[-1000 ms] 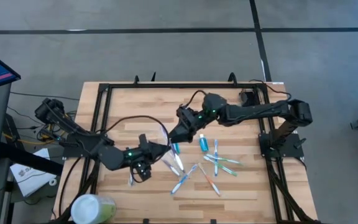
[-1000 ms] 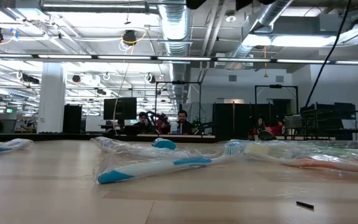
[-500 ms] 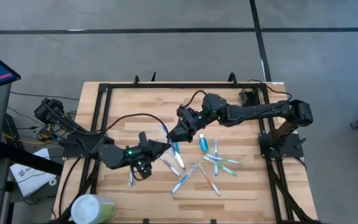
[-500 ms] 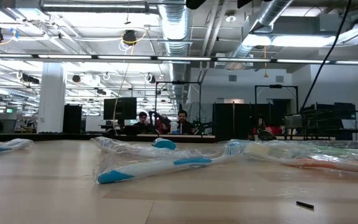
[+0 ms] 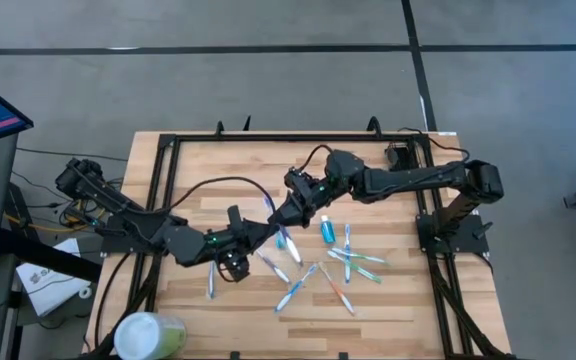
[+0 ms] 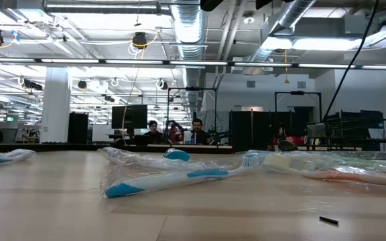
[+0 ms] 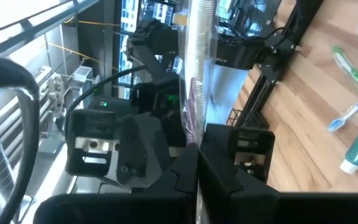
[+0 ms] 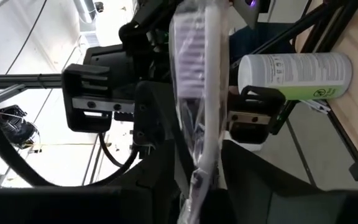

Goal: Pick & Place toothbrushing station
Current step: Put the top purple toothbrush into the left section of wire organizer

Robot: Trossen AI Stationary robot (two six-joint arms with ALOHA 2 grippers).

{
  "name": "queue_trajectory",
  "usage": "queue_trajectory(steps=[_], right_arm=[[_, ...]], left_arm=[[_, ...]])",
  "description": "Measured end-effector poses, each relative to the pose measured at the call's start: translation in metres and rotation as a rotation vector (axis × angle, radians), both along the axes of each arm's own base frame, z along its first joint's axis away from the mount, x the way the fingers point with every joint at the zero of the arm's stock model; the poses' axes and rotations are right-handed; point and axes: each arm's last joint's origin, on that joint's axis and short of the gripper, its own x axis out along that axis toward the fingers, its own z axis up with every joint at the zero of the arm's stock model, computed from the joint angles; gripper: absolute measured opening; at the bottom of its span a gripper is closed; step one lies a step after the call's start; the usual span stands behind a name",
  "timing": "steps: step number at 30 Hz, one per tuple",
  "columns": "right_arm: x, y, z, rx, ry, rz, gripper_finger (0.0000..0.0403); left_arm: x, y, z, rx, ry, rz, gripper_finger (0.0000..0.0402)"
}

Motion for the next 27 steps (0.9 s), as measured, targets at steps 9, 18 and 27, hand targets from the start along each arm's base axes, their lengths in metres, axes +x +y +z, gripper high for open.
queue_trajectory(steps=[9, 18, 27], right_arm=[[0.0, -0.003, 0.0, -0.002, -0.001, -0.008, 0.009], [0.0, -0.0033, 0.0, -0.002, -0.001, -0.009, 0.0052], [-0.0001, -0.0033, 0.0003, -0.015, -0.012, -0.01, 0.0017]], left_arm=[[0.0, 0.0, 0.0006, -0.004, -0.006, 0.001, 0.0], [0.0, -0.0001, 0.0008, -0.011, -0.01, 0.001, 0.0], [0.0, 0.0, 0.0006, -0.039, -0.019, 0.005, 0.0006]])
